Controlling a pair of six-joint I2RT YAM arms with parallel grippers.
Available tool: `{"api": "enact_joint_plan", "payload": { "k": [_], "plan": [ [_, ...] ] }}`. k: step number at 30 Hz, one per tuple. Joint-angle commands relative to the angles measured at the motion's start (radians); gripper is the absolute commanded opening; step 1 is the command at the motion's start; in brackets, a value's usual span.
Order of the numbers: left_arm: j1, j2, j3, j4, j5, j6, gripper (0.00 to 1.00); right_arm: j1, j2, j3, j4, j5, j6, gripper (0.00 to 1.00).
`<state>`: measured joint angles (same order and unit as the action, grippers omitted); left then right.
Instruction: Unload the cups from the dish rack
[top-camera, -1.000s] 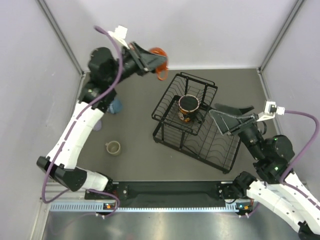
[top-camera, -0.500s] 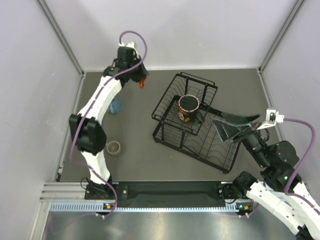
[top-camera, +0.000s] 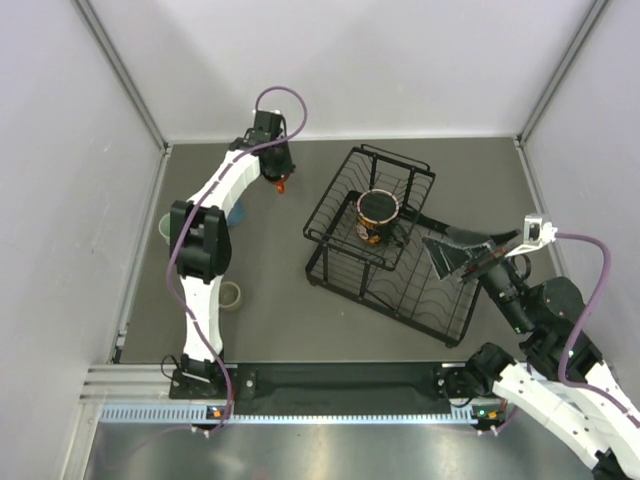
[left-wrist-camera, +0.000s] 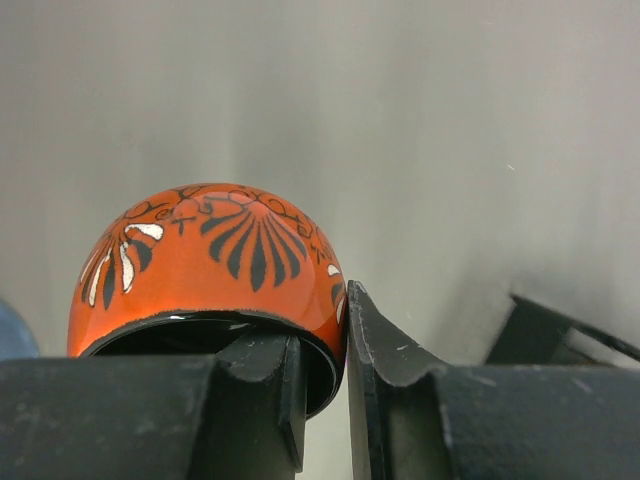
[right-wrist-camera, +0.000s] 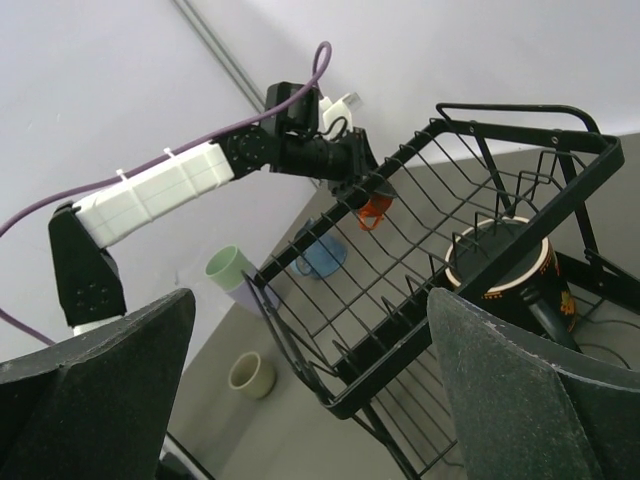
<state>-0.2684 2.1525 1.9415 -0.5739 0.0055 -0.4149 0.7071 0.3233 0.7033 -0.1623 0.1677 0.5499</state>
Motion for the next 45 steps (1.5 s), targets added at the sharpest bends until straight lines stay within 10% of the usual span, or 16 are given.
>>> {"api": "enact_joint_plan", "payload": {
  "k": [1, 15, 24, 34, 45],
  "plan": [
    [0.008, 0.050, 0.063, 0.086, -0.010, 0.045, 0.00, 0.005, 0.011, 0.032, 0.009, 0.012, -0.019, 1.00],
    [0.014, 0.167, 0.102, 0.163, 0.117, 0.044, 0.03, 0.006, 0.062, 0.019, -0.013, 0.049, -0.061, 1.00],
    [0.014, 0.184, 0.125, 0.147, 0.146, 0.047, 0.31, 0.006, 0.060, 0.065, -0.092, 0.196, -0.139, 1.00],
    [0.014, 0.152, 0.151, 0.121, 0.165, 0.039, 0.40, 0.005, 0.065, 0.090, -0.118, 0.271, -0.174, 1.00],
    [0.020, -0.020, 0.160, 0.186, 0.422, -0.165, 0.64, 0.006, 0.112, 0.015, -0.239, 0.343, -0.144, 1.00]
  ]
}}
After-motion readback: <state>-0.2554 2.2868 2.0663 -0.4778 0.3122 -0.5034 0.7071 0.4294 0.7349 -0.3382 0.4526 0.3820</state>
